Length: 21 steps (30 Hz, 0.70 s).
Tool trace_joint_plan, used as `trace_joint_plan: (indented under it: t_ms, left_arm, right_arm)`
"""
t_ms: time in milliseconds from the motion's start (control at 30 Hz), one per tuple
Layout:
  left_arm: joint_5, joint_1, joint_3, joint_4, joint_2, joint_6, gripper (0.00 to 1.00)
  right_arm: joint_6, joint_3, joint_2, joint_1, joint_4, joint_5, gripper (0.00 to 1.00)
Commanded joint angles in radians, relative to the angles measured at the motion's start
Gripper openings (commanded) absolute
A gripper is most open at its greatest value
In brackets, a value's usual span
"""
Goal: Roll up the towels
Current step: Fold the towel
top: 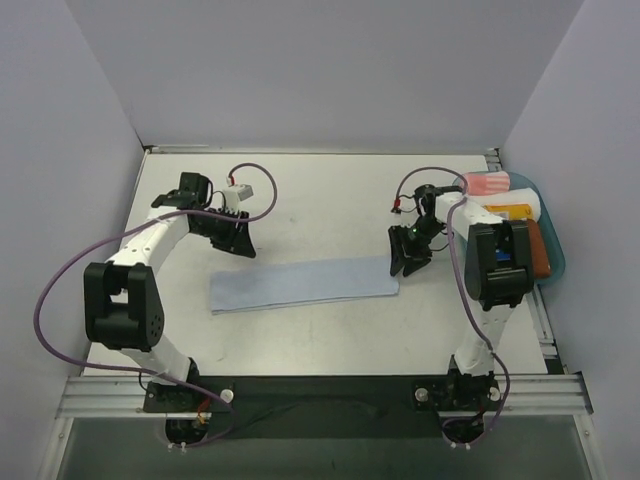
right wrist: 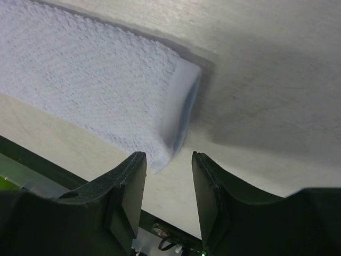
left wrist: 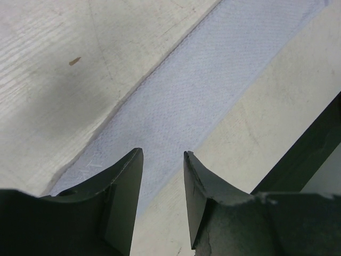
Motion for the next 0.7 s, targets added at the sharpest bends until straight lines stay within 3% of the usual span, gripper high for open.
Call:
trace_joint_plan:
  t_ms: [0,333,433,467,667]
  left_arm:
    - [-0.039,0.046,-0.015,-0.032,-0.039,0.051,0.47]
    - [-0.059,0.077,-0.014,-0.052,-0.062,0.056,0.47]
    - [-0.063,0.077,-0.014,-0.052,-0.062,0.054,0.47]
    - [-0.063,0.077,-0.015,-0.052,-0.059,0.053,0.47]
    - [-0.042,0.079,-0.06,-0.051,-0.049,0.048,0.46]
  right_arm:
    - [0.038,0.005,0.026,0.031,0.008,0.005,0.4]
    - [0.081,0.028,0.104,0.1,0.008,0.128,0.33]
    - [0.075,0.037,0.108,0.098,-0.003,0.123,0.15]
    - [0.073,0.041,0.108,0.092,-0.007,0.124,0.03]
    - [-0.013,0.099,0.049,-0.024,-0.082,0.114,0.0]
